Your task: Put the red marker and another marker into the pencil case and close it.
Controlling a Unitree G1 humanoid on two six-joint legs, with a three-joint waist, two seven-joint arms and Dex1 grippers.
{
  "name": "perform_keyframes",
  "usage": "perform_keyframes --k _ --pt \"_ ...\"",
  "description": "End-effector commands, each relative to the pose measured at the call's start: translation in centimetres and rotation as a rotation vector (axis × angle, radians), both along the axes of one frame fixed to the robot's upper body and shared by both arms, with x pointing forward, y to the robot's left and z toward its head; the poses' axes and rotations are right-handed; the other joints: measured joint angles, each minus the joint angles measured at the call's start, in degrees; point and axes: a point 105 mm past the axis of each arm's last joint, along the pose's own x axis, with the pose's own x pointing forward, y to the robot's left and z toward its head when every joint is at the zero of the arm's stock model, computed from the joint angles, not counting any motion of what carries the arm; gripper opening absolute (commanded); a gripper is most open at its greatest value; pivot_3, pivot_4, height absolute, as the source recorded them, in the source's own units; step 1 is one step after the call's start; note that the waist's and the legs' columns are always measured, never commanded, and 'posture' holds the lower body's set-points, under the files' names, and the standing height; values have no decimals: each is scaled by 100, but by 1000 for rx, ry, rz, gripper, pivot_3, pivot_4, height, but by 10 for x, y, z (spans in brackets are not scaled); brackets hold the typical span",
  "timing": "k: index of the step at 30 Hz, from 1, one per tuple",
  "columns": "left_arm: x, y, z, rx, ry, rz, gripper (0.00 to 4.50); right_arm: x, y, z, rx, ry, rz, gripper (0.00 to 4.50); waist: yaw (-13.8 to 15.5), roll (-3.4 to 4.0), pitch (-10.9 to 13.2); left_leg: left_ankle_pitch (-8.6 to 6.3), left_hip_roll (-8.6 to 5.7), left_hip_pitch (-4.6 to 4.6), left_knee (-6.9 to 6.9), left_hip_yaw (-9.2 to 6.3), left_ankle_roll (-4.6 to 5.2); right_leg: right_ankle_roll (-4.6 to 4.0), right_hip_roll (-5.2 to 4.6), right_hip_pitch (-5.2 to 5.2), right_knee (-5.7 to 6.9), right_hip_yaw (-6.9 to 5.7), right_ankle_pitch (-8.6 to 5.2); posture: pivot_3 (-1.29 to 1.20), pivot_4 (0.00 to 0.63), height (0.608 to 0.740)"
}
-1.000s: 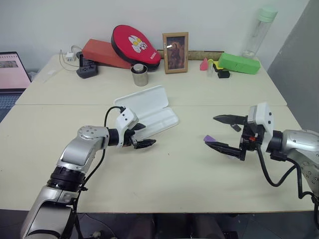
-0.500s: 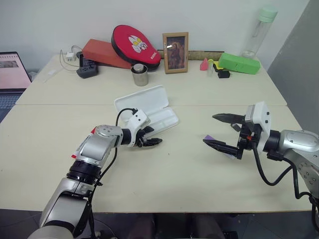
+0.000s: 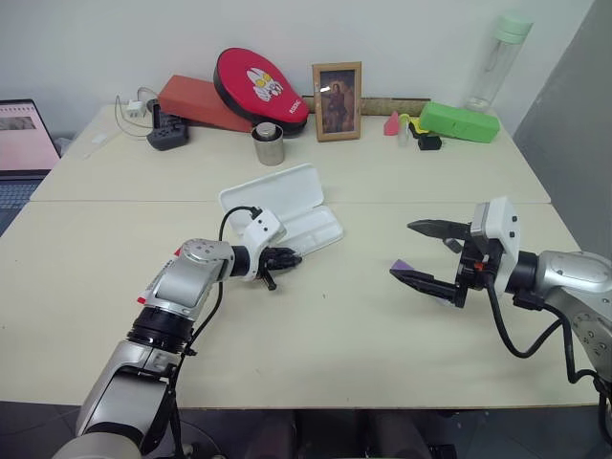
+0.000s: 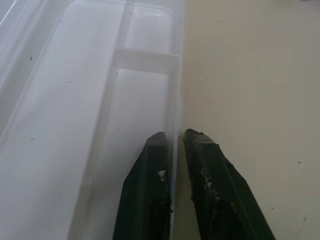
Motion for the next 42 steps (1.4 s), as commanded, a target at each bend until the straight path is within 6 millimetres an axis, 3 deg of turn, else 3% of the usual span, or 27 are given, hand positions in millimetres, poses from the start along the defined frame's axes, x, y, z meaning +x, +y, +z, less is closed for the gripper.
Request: perform_keyframes --k 1,8,12,17,42 --pt "-2 2 -5 35 -27 -21 50 -4 0 14 3 -63 17 4500 2 0 0 0 0 0 1 0 0 0 0 0 0 0 0 0 150 740" --pt "-6 2 2 44 -96 -111 50 -6 2 16 8 -67 29 4500 1 0 0 0 0 0 3 0 0 1 0 1 1 -1 0 0 150 740" --pt "-50 0 2 91 -115 -391 50 -10 0 18 -3 -65 39 4500 -70 1 0 0 3 -4 2 2 0 0 1 -6 -1 3 1 0 150 740" --pt "-74 13 2 103 -48 -494 50 -24 1 10 -19 -12 79 4500 -85 2 0 0 3 -13 1 -4 0 -1 -2 -8 -2 3 1 0 150 740" --pt "-78 17 -6 150 -24 -559 50 -25 -1 4 -29 5 69 4500 -96 1 0 0 4 -13 4 -3 2 0 4 -7 0 0 2 0 150 740"
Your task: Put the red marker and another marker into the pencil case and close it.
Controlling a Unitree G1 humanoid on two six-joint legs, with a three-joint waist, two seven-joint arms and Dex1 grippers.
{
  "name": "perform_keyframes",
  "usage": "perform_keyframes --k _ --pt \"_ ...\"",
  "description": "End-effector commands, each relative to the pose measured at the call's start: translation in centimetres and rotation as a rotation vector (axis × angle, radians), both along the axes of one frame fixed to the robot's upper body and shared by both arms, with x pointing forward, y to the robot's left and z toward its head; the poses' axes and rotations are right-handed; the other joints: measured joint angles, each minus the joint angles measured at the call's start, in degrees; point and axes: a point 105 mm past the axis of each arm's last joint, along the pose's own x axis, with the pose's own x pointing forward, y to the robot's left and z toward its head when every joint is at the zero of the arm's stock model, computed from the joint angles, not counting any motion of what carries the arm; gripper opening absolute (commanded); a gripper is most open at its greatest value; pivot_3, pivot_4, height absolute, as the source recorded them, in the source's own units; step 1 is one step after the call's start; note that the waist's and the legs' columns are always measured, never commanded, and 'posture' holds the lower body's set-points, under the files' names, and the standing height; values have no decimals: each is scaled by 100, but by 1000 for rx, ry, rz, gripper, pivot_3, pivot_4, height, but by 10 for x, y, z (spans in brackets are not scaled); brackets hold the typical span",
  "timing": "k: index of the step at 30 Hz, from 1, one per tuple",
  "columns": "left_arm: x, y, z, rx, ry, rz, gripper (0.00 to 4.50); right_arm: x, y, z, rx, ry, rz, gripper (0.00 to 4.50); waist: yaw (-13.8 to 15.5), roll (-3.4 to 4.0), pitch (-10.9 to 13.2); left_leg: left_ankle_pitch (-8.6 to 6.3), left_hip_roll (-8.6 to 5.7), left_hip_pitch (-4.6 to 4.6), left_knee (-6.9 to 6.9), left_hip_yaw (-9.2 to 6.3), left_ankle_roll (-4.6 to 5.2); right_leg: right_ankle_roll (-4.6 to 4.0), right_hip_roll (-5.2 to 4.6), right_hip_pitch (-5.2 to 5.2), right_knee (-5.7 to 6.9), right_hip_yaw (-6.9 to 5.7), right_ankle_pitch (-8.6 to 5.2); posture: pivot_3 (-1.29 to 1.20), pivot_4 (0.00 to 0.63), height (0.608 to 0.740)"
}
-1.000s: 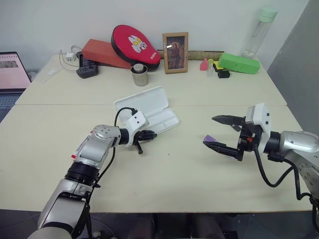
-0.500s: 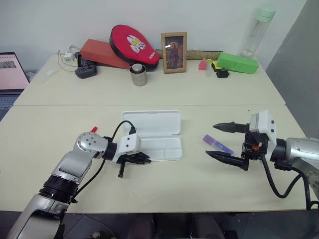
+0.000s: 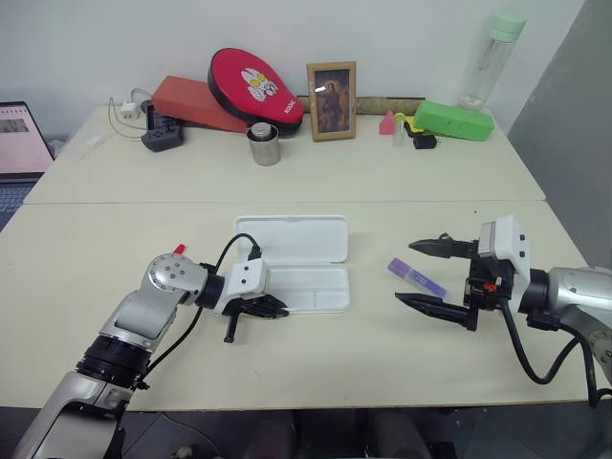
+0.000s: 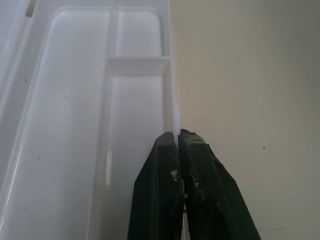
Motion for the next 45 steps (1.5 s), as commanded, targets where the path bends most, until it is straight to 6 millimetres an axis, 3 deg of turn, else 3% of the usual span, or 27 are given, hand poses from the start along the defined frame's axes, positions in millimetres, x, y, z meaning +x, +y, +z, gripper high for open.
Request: perform_keyframes --k 1,6,15,18,21,25,30,34,39,45 --pt "0 -2 5 -10 -18 3 269 -2 1 11 -6 -51 16 4500 0 0 0 0 0 0 0 0 0 0 0 0 0 0 0 0 150 740" --pt "2 -5 12 -43 -24 24 1173 -1 1 11 -4 -49 21 4500 0 0 0 0 0 -1 0 -1 0 0 0 0 0 0 0 0 150 740" --pt "-19 -12 52 -226 45 54 3128 -2 3 12 11 -43 44 4500 -12 0 0 0 3 0 2 -1 0 0 1 0 1 1 0 0 150 740" --pt "-25 3 84 -367 52 186 3721 -2 7 16 33 -53 69 4500 -35 0 0 0 5 1 2 -1 0 0 2 -1 2 3 0 0 150 740" --pt "-20 27 95 -410 6 361 4406 -2 12 24 65 -73 84 4500 -39 1 0 0 9 2 2 -4 0 0 4 -2 2 2 0 0 150 740" --pt "-22 71 99 -447 -28 617 4468 -1 23 33 90 -105 124 4500 -41 2 -1 0 11 16 1 2 0 -1 9 3 3 11 0 0 150 740" --pt "-26 111 80 -374 -39 801 4468 0 32 32 98 -98 174 4500 -5 2 -1 -1 11 15 0 2 0 -2 5 3 -1 11 1 0 150 740" --pt "-6 177 54 -246 -134 1063 4468 2 40 32 94 -102 220 4500 19 2 -1 -1 9 15 -1 1 0 -7 0 2 -1 9 3 0 150 740" --pt "7 199 48 -234 -141 1123 4468 -2 42 35 87 -116 252 4500 26 -1 -1 -1 6 6 -4 2 0 -7 0 -5 -5 8 4 0 150 740" --pt "18 189 22 -188 -46 1109 4468 -7 39 27 45 -94 255 4500 27 -2 -1 -1 2 -4 -4 2 -1 -7 -26 -17 -2 5 5 0 150 740"
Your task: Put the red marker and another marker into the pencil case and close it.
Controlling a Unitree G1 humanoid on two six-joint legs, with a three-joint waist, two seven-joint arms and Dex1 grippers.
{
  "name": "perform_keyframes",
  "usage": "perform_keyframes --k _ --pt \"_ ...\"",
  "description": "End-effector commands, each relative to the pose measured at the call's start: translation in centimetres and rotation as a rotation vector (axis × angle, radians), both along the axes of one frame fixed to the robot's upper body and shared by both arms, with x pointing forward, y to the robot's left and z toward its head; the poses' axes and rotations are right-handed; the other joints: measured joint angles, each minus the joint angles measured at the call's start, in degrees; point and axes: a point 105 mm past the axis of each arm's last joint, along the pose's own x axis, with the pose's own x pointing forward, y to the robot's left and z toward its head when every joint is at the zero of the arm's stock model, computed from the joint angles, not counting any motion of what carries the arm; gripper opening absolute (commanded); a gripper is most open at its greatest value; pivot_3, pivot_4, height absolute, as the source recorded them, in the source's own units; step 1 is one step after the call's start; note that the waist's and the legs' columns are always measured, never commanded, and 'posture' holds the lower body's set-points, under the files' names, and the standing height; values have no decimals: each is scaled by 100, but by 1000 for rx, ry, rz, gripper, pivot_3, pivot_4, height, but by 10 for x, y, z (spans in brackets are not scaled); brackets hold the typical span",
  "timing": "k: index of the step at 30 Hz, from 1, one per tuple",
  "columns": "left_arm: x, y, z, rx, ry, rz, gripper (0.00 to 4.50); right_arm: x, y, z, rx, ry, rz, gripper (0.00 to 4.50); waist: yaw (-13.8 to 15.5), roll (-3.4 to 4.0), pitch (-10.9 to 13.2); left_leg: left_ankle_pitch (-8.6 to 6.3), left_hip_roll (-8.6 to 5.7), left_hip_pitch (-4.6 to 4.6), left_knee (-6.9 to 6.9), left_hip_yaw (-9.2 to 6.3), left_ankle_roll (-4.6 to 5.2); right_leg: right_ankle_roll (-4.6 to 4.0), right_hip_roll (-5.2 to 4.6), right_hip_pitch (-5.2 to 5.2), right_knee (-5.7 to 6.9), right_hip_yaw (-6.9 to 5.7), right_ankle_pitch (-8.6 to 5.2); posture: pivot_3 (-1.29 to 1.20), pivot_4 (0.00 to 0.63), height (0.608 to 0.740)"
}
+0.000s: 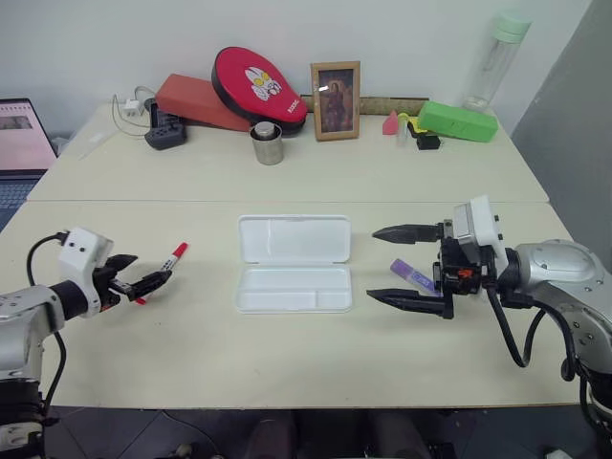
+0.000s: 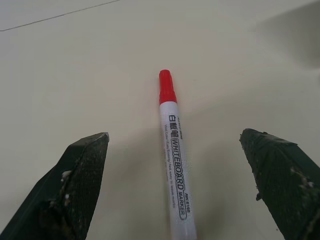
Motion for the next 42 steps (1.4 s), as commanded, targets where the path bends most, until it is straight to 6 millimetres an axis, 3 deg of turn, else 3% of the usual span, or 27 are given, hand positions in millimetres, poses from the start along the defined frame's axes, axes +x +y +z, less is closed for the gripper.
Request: perform_keyframes --k 1,4,7,15,24,29,32,37,42 --pt "5 -4 -8 18 40 -4 4468 -6 -1 6 -7 -45 13 4500 -22 0 0 0 1 -1 0 0 0 0 0 -2 1 0 0 0 150 740" --pt "6 -10 -17 8 94 -18 4468 -6 -2 7 -8 -48 6 4500 -44 0 0 0 2 -4 0 -1 0 -1 1 -8 8 -1 1 0 150 740" --pt "11 -6 -22 37 109 19 4009 -6 -3 7 -12 -50 -7 4500 -41 1 -1 1 2 -4 0 0 0 -1 1 -9 10 0 1 0 150 740" --pt "12 -10 -23 47 113 -9 2100 -7 -5 7 -14 -51 -16 4500 -42 0 -1 1 0 -4 0 0 0 0 0 -9 10 0 1 0 150 740" --pt "9 -7 -19 47 91 3 391 -7 -4 6 -9 -48 1 4500 -42 1 -1 1 1 -4 0 0 0 0 -1 -9 10 1 2 0 150 740" --pt "6 -5 -18 52 85 8 387 -6 -4 6 0 -51 5 4500 -47 1 -1 1 1 -4 0 1 0 0 -1 -9 10 2 1 0 150 740" --pt "2 -11 -3 132 28 -60 387 -6 -6 7 0 -50 1 4500 -58 0 -1 1 1 -4 0 1 0 0 -1 -9 10 3 2 0 150 740" --pt "-26 -101 35 136 -21 -548 387 -7 -24 17 28 -40 -53 4500 -15 -2 0 1 3 -36 5 -3 -2 -2 -6 -30 4 2 5 0 150 740" --pt "-16 -145 47 171 -44 -749 387 1 -33 22 62 -43 -130 4500 81 3 -1 1 -2 -34 12 1 -1 2 -2 -22 4 -2 9 0 150 740"
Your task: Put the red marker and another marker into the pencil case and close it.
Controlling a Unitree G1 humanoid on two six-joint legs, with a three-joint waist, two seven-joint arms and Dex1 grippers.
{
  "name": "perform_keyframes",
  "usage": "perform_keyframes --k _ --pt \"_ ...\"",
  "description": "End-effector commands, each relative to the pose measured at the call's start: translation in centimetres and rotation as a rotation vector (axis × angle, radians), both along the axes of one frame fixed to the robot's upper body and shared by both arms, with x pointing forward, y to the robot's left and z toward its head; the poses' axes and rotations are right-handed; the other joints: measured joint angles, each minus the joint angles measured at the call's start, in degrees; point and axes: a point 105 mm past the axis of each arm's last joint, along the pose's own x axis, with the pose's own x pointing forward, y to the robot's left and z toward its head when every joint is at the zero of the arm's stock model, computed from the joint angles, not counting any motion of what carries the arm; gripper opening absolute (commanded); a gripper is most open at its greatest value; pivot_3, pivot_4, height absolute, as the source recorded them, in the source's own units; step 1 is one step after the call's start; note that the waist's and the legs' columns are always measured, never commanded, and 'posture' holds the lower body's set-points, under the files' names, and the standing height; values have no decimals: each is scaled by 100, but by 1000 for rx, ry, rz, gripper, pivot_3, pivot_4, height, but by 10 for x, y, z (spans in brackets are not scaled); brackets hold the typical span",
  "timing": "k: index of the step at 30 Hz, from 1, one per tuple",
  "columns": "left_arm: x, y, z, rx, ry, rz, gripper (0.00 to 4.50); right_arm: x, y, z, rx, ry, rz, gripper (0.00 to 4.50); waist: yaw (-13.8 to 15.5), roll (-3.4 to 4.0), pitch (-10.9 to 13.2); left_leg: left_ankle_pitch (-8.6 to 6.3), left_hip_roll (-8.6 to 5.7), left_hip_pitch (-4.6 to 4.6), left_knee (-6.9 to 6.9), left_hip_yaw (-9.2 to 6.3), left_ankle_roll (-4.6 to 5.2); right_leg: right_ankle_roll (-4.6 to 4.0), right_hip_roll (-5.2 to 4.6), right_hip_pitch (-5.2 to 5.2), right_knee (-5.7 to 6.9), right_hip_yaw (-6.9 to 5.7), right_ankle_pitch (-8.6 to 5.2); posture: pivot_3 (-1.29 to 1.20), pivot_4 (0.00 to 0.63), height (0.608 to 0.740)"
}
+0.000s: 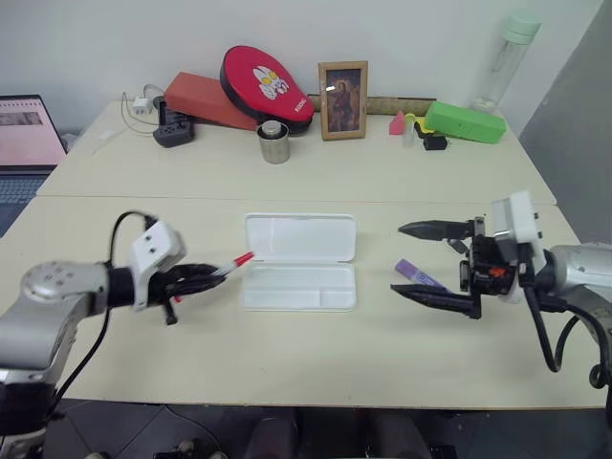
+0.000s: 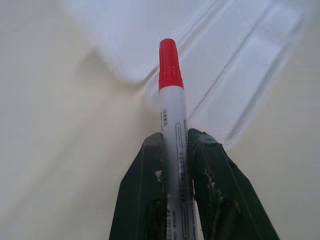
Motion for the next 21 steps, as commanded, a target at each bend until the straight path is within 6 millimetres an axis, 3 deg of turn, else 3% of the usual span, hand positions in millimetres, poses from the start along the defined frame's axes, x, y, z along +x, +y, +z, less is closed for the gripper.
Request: perform_keyframes --k 1,6,11,21 --pt "5 -28 4 36 1 -138 387 2 -5 8 35 -23 -46 4500 -6 0 0 0 0 3 0 4 1 0 2 1 1 2 0 0 150 740" --pt "29 -61 -8 101 5 -287 387 -1 -8 1 48 -22 -105 4500 -31 0 0 0 5 0 6 18 2 0 37 0 4 -3 0 0 150 740" --pt "43 -78 -19 158 5 -394 387 -9 -6 1 54 -37 -150 4500 -77 0 0 -8 8 -9 36 31 15 1 45 0 9 -3 0 0 150 740" --pt "53 -89 -23 202 -17 -481 387 -21 -8 -2 62 -34 -217 4500 -136 -1 0 -9 9 -11 50 9 18 4 48 3 11 -3 2 0 150 740"
